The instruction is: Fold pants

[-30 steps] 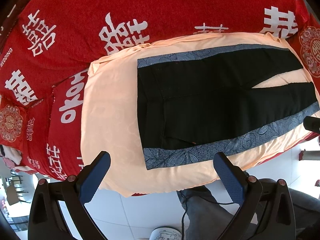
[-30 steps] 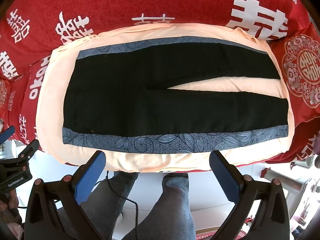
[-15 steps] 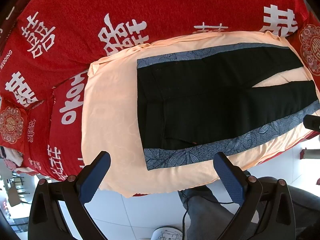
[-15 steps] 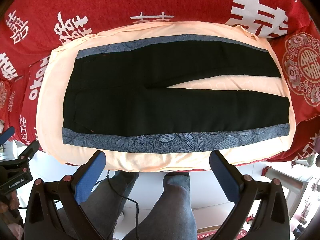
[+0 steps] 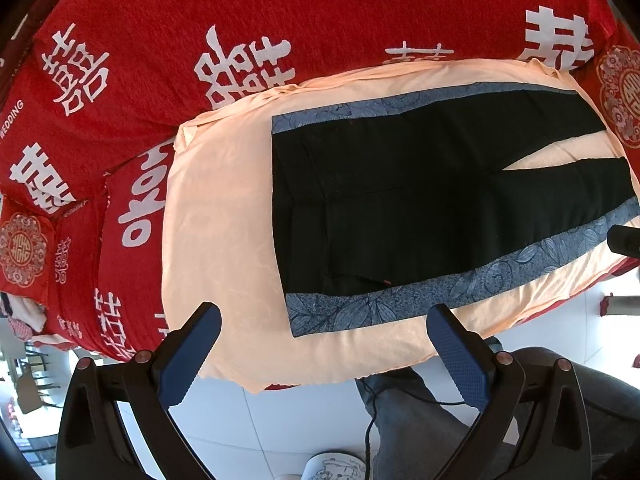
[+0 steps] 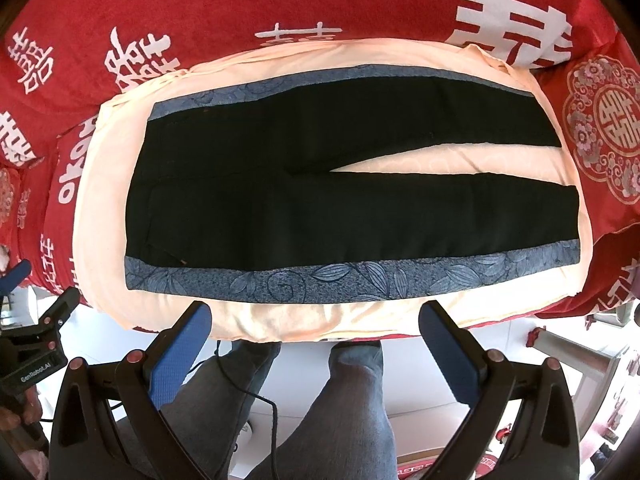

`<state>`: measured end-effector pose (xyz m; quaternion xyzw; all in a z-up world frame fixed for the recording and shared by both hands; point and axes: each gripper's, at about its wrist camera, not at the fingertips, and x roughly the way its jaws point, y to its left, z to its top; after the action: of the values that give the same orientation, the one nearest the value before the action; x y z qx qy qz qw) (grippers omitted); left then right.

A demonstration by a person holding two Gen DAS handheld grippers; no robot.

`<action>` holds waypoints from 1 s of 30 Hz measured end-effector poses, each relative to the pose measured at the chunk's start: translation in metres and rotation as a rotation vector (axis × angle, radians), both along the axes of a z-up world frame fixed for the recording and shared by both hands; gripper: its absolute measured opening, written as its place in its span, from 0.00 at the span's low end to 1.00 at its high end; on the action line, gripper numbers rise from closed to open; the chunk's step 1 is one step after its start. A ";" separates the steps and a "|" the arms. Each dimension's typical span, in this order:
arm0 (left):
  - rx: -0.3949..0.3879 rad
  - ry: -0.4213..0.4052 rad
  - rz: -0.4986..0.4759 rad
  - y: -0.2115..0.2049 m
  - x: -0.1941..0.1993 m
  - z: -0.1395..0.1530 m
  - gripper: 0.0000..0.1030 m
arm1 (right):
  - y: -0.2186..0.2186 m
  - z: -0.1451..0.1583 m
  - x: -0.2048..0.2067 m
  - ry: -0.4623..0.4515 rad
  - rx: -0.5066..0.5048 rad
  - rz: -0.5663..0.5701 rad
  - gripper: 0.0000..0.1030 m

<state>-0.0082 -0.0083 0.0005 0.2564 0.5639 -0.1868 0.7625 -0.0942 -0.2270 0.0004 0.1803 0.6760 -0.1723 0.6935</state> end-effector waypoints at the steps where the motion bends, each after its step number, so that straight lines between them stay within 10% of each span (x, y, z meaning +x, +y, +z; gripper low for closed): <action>1: 0.003 -0.005 -0.002 0.000 -0.001 0.000 1.00 | 0.000 0.000 0.000 0.000 -0.002 -0.003 1.00; 20: 0.012 -0.040 0.074 -0.009 -0.013 0.006 1.00 | -0.026 -0.001 -0.019 -0.046 0.039 -0.032 1.00; 30: 0.015 -0.019 0.244 -0.026 -0.048 0.013 1.00 | -0.072 -0.019 -0.047 -0.088 0.234 -0.047 1.00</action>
<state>-0.0560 -0.0341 0.0135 0.1934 0.5850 -0.0860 0.7829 -0.1417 -0.2987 -0.0188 0.2831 0.6561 -0.1004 0.6923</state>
